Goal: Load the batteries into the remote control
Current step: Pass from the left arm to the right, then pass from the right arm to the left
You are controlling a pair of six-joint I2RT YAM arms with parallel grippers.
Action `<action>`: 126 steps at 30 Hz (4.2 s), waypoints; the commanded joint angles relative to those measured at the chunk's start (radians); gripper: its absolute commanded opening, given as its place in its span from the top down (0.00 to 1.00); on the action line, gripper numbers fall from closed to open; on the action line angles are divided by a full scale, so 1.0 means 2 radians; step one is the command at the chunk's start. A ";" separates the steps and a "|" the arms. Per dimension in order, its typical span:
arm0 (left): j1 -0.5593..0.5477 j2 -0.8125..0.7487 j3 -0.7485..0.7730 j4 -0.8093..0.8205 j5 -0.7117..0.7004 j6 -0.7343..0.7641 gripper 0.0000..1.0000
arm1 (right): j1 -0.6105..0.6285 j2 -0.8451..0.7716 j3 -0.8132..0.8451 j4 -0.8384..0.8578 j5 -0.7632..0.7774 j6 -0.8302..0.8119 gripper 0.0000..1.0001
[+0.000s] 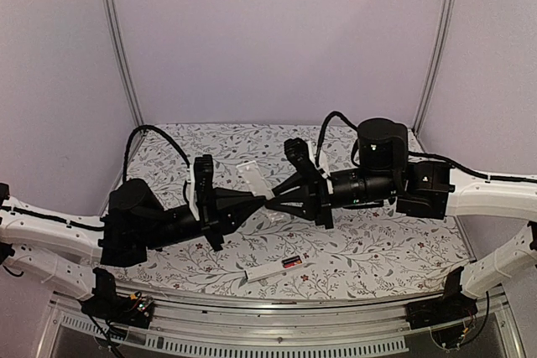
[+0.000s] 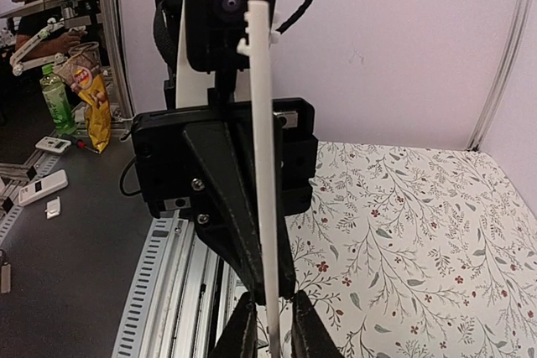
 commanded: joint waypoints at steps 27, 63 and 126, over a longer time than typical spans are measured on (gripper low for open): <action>-0.008 -0.017 -0.001 0.000 -0.012 0.004 1.00 | 0.004 0.008 0.014 -0.049 0.017 -0.015 0.91; -0.009 0.068 0.092 0.057 -0.229 -0.075 0.19 | 0.030 0.024 -0.002 0.058 0.258 0.046 1.00; -0.015 -0.019 0.087 -0.057 0.034 0.120 0.82 | 0.032 -0.095 -0.008 -0.067 0.045 -0.043 0.01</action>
